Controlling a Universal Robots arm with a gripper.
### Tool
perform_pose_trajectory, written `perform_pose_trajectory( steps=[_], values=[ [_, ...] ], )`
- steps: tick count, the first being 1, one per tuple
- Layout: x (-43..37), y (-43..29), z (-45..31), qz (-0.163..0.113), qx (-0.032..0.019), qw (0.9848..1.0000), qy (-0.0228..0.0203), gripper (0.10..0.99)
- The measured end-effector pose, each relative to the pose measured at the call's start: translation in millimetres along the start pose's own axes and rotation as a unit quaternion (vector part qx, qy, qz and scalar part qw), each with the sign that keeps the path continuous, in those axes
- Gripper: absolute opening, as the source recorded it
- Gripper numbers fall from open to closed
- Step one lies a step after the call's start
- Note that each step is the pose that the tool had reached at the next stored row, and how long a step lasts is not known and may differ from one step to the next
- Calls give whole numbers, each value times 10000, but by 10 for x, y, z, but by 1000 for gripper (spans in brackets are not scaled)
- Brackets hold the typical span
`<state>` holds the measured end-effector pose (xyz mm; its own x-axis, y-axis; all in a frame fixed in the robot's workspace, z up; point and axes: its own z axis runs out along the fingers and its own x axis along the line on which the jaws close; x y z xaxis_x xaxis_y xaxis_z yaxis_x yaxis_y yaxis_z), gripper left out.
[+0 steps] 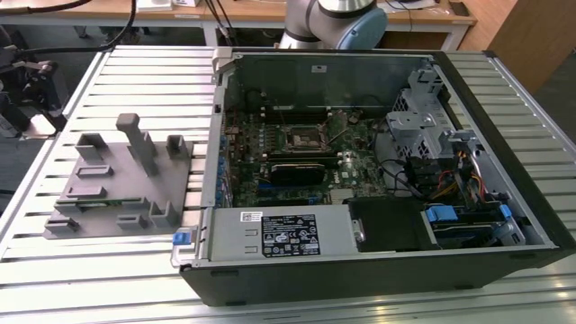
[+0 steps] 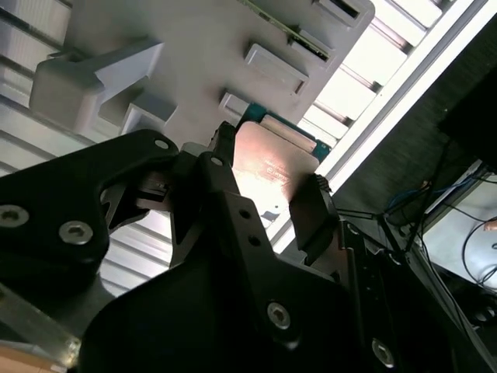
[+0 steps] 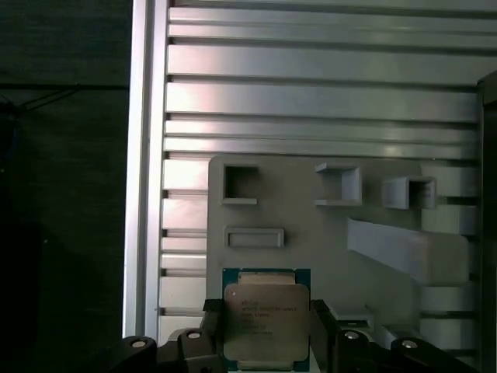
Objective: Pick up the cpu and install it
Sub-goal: 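Pick up the cpu and move it towards the insertion slot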
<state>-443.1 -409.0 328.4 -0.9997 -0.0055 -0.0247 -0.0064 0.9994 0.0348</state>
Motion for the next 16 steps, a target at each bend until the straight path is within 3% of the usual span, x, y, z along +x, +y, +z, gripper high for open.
perform_pose_trajectory(
  steps=[16],
  values=[
    [-3,11,-305,0,0,10000,0,533]
  ],
)
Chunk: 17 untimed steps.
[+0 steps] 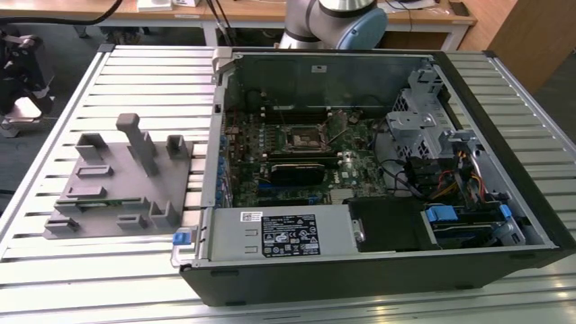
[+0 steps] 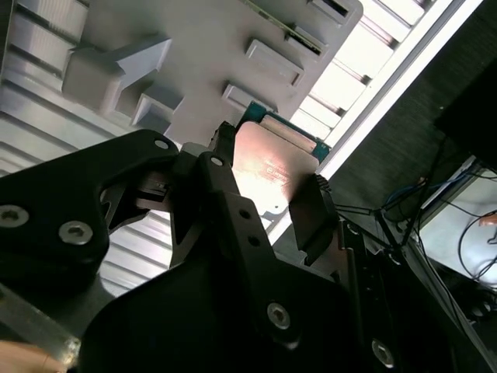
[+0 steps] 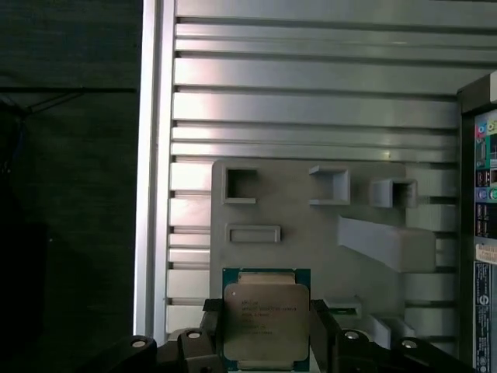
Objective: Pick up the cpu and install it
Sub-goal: 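Pick up the cpu and move it towards the insertion slot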
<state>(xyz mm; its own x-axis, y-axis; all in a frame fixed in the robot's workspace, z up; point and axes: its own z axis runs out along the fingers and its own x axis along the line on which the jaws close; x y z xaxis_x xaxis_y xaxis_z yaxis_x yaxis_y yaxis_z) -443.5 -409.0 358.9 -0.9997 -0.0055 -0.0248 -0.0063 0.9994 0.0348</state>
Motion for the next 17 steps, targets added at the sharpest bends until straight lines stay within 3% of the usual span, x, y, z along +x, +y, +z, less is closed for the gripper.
perform_pose_trajectory(
  steps=[9,17],
  values=[
    [-4,6,-167,0,0,10000,0,533],
    [-8,7,-179,0,0,10000,1,533]
  ],
)
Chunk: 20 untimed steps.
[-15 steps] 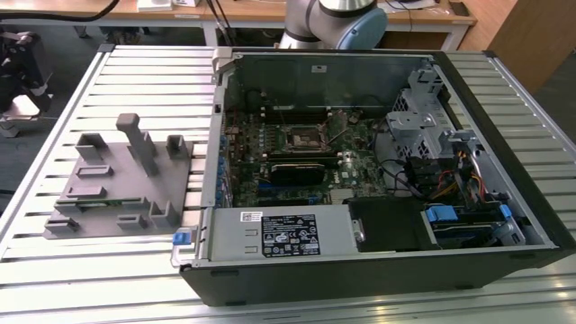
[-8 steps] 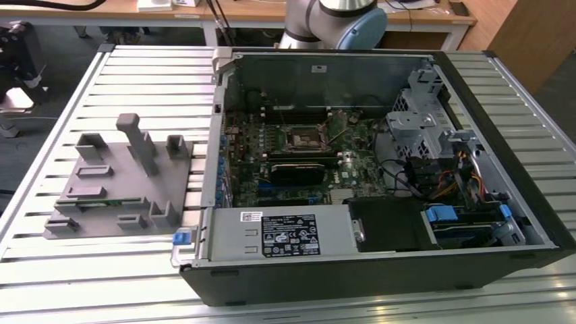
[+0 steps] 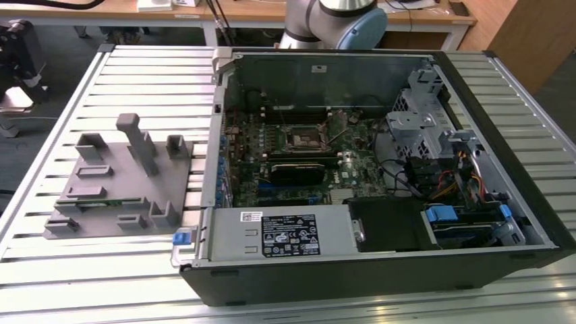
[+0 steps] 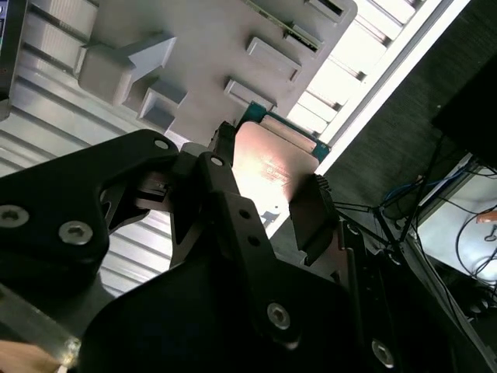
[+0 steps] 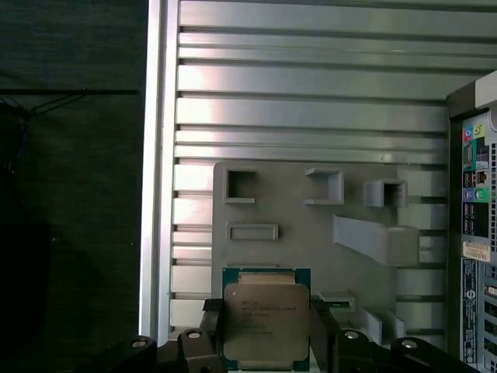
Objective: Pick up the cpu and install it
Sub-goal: 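Pick up the cpu and move it towards the insertion slot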
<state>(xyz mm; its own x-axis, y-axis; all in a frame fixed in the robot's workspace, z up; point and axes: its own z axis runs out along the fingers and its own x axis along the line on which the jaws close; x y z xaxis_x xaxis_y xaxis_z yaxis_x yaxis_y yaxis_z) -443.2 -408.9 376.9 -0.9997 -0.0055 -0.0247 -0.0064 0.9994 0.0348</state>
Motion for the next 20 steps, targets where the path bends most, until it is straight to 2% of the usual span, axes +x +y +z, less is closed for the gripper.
perform_pose_trajectory(
  steps=[6,8,13,16,20],
  values=[
    [-111,-1,4,0,0,10000,-1,533],
    [-122,-1,0,0,0,10000,0,533],
    [-127,3,-122,0,0,10000,-1,533],
    [-142,3,-138,-1,-5,10000,-1,533],
    [-254,3,-135,0,-8,10000,-1,533]
  ],
)
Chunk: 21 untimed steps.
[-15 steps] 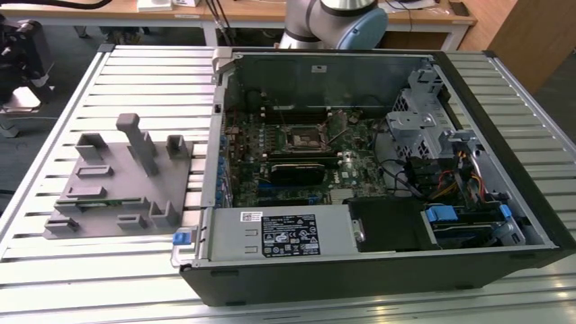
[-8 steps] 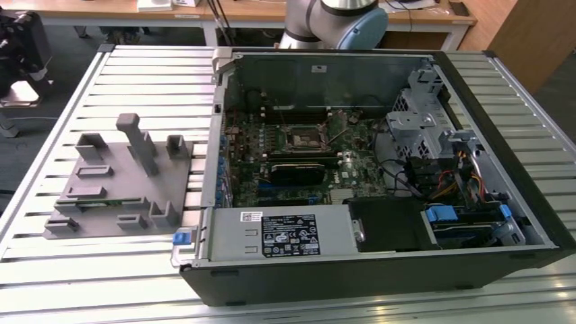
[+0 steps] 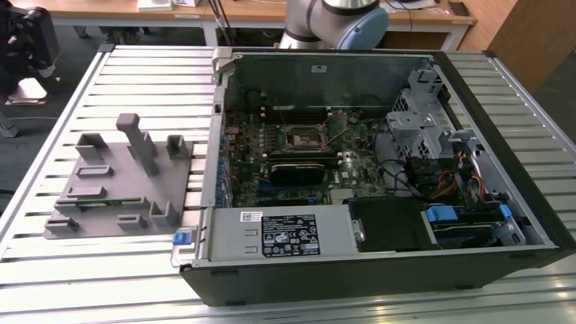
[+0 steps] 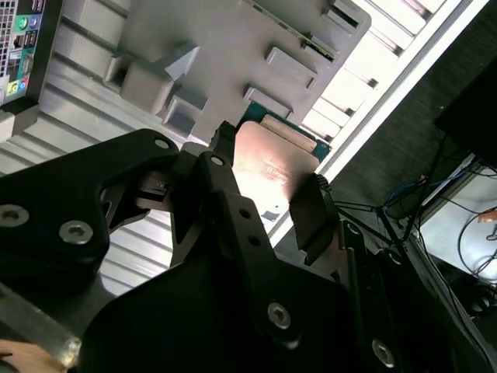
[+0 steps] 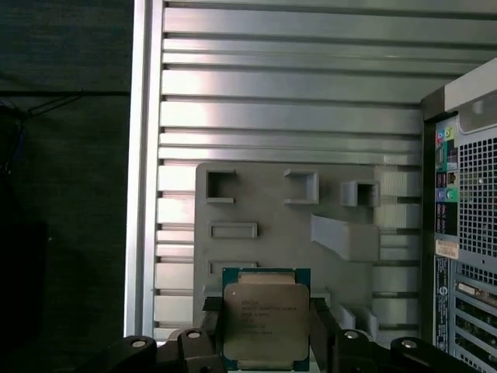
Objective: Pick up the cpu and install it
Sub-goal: 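Pick up the cpu and move it towards the insertion slot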
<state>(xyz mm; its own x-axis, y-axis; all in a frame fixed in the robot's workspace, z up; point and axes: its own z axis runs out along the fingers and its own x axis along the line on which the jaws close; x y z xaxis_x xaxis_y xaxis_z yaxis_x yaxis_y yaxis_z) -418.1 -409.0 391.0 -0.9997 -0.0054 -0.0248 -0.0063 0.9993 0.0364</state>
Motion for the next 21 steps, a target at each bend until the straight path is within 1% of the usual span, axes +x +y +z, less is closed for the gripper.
perform_pose_trajectory(
  steps=[12,21],
  values=[
    [-420,-2,10,0,0,10000,1,533],
    [-685,-4,16,0,0,10000,4,533]
  ],
)
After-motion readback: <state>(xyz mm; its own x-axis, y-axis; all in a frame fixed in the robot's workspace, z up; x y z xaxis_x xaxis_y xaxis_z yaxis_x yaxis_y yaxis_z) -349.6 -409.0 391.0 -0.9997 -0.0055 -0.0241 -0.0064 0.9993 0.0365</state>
